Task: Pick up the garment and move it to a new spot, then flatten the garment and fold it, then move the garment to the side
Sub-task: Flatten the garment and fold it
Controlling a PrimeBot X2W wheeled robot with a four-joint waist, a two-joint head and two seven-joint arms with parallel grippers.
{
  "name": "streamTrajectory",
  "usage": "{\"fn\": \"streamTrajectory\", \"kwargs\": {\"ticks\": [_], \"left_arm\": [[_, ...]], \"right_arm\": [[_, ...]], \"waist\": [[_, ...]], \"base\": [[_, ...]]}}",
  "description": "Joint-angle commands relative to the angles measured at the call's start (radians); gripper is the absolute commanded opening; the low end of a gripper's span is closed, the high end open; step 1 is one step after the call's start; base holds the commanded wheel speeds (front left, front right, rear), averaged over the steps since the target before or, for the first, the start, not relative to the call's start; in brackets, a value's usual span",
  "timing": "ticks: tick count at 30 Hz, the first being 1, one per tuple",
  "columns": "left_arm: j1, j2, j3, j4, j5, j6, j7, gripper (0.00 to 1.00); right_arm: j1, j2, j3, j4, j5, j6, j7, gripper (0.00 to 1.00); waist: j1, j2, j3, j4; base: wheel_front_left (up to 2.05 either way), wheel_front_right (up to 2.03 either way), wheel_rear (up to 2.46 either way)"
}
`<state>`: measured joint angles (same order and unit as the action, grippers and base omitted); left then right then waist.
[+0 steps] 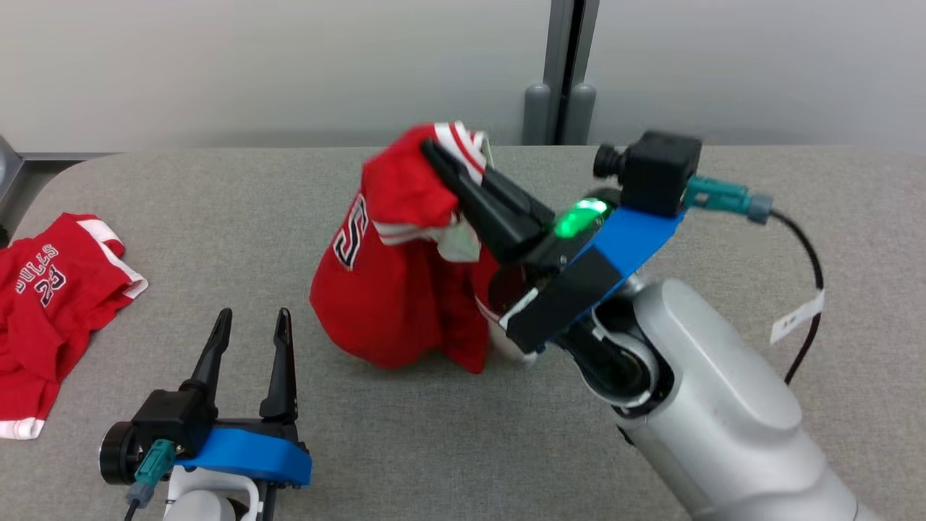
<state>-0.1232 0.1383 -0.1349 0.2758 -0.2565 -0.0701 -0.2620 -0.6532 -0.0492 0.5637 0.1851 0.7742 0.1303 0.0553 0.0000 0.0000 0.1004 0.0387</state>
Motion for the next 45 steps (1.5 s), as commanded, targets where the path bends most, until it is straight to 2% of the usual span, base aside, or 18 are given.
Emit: {"fn": "streamTrajectory", "kwargs": {"ticks": [1,7,11,16,21,25,30,31,32,39,42,45], "left_arm": [[-0.014,-0.003,0.003,-0.005,0.002,0.001,-0.004,1.00],[-0.023,-0.007,0.004,-0.006,0.003,-0.001,-0.004,1.00],[-0.024,-0.007,0.013,-0.013,0.004,0.001,-0.004,1.00],[-0.021,-0.015,0.015,-0.023,0.006,0.001,-0.004,1.00],[-0.033,-0.022,0.009,-0.020,0.010,-0.009,-0.004,1.00],[-0.044,-0.023,0.008,-0.018,0.013,-0.014,-0.004,1.00],[-0.063,-0.025,-0.004,-0.014,0.020,-0.022,-0.004,1.00],[-0.067,-0.025,-0.005,-0.013,0.020,-0.024,-0.004,1.00],[-0.069,-0.025,-0.008,-0.011,0.021,-0.026,-0.004,1.00],[-0.056,-0.027,-0.005,0.005,0.024,-0.031,-0.004,1.00],[-0.039,-0.032,0.002,0.012,0.020,-0.030,-0.004,1.00],[-0.022,-0.034,0.011,0.010,0.019,-0.027,-0.004,1.00]], "right_arm": [[-0.056,-0.001,0.015,-0.012,0.089,0.001,-0.034,0.00],[-0.261,-0.003,0.049,0.041,0.195,0.001,-0.208,0.00],[-0.279,-0.003,0.007,0.157,0.184,0.001,-0.258,0.00],[-0.181,-0.007,-0.149,0.381,0.046,0.001,-0.263,0.00],[-0.092,-0.044,-0.334,0.556,-0.061,0.001,-0.284,0.00],[-0.078,-0.077,-0.439,0.651,-0.099,0.001,-0.296,0.00],[-0.133,-0.104,-0.511,0.736,-0.136,0.001,-0.305,0.00],[-0.140,-0.105,-0.513,0.755,-0.140,0.001,-0.296,0.47],[-0.150,-0.108,-0.509,0.765,-0.148,0.001,-0.291,1.00],[-0.160,-0.124,-0.422,0.821,-0.218,0.001,-0.180,1.00],[-0.109,-0.119,-0.381,0.780,-0.214,0.001,-0.139,1.00],[-0.031,-0.143,-0.333,0.689,-0.233,0.001,-0.129,1.00]], "waist": [[0.0000,0.0000,0.006,0.004],[0.0000,0.0000,0.023,0.009],[0.0000,0.0000,0.038,-0.001],[0.0000,0.0000,0.055,-0.017],[0.0000,0.0000,0.069,-0.028],[0.0000,0.0000,0.082,-0.032],[0.0000,0.0000,0.105,-0.020],[0.0000,0.0000,0.108,-0.018],[0.0000,0.0000,0.111,-0.014],[0.0000,0.0000,0.090,-0.009],[0.0000,0.0000,0.059,-0.016],[0.0000,0.0000,0.031,-0.026]], "base": [[0.00,0.00,0.00],[0.00,0.00,0.00],[0.00,0.00,0.00],[0.00,0.00,0.00],[0.00,0.00,0.00],[0.00,0.00,0.00],[0.00,0.00,0.00],[0.00,0.00,0.00],[0.00,0.00,0.00],[0.00,0.00,0.00],[0.00,0.00,0.00],[0.00,0.00,0.00]]}}
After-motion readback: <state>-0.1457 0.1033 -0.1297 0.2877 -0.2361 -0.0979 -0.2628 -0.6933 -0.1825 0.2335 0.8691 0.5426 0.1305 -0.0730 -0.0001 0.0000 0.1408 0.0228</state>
